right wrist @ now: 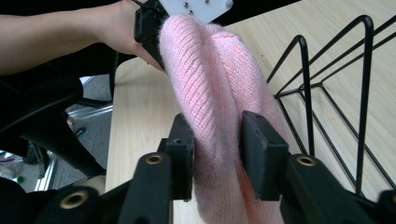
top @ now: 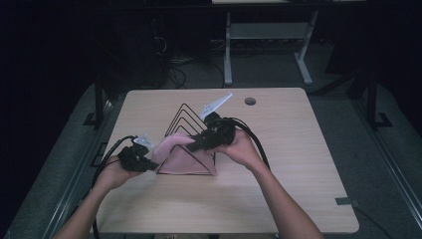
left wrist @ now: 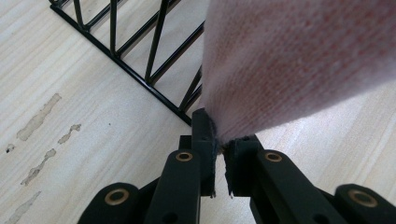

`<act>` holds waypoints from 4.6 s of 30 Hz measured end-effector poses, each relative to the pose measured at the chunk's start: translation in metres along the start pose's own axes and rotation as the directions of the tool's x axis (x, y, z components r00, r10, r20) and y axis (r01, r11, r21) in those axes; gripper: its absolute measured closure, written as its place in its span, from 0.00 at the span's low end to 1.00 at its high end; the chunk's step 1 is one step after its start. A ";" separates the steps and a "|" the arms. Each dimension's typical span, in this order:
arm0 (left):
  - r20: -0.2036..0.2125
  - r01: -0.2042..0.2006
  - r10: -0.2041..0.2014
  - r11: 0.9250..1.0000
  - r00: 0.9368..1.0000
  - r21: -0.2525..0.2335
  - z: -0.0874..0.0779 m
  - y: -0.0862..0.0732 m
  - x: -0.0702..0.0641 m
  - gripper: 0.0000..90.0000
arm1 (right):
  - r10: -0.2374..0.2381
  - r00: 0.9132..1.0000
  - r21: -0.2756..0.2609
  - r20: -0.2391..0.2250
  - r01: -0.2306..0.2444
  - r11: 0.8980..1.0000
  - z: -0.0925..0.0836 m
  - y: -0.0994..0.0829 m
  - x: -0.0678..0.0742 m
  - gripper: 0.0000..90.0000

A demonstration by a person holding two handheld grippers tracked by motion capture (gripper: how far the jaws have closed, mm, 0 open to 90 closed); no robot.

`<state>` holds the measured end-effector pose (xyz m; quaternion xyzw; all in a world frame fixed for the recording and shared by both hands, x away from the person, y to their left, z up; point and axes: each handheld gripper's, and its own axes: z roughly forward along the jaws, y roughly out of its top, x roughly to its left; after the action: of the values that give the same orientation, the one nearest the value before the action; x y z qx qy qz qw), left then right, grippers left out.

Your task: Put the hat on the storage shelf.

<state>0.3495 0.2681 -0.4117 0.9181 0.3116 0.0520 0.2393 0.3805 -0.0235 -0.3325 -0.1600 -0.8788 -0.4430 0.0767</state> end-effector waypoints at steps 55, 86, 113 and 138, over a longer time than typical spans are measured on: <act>0.077 0.041 -0.030 0.989 0.997 -0.143 -0.030 -0.010 -0.002 0.58 | 0.174 0.969 -0.092 0.177 -0.160 0.983 -0.112 -0.101 -0.016 0.36; 0.061 0.049 -0.040 0.987 0.997 -0.156 -0.035 -0.022 -0.008 0.49 | 0.318 0.906 -0.099 0.278 -0.302 0.948 -0.144 -0.181 -0.021 0.36; 0.030 0.085 -0.081 0.979 0.996 -0.185 -0.035 -0.033 -0.012 0.34 | 0.430 0.819 -0.186 0.380 -0.388 0.903 -0.181 -0.262 -0.010 0.36; -0.005 0.131 -0.137 0.959 0.991 -0.251 -0.016 -0.065 -0.032 0.32 | 0.439 0.761 -0.225 0.478 -0.377 0.899 -0.173 -0.309 0.029 0.34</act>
<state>0.2845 0.3003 -0.4265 0.8568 0.3667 0.0848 0.3525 0.2443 -0.3285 -0.4542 -0.4645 -0.7833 -0.4058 -0.0770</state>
